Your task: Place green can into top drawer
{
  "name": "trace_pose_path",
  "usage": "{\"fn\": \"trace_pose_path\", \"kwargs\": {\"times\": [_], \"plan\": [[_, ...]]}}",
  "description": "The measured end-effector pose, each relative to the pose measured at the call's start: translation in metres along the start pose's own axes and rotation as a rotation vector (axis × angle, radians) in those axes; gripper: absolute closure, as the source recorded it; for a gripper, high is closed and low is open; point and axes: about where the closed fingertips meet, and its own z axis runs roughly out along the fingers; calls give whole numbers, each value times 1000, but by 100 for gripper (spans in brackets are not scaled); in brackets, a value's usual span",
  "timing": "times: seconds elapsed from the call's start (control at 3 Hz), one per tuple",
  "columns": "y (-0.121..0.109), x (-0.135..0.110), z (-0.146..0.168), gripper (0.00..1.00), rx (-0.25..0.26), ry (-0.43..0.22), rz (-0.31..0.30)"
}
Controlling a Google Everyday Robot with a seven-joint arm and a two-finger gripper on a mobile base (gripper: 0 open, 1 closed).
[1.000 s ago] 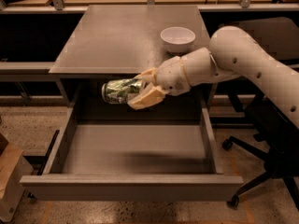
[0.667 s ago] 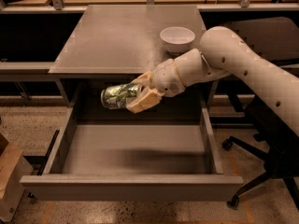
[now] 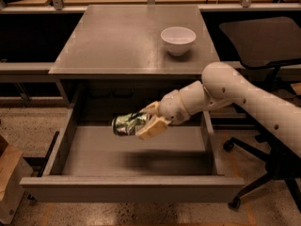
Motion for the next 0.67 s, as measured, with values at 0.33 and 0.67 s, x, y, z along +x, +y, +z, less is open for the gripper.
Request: {"fn": "trace_pose_path", "kwargs": {"times": [0.33, 0.67], "plan": [[11, 47, 11, 83, -7, -3, 91], [21, 79, 17, 60, -2, -7, 163]]}}
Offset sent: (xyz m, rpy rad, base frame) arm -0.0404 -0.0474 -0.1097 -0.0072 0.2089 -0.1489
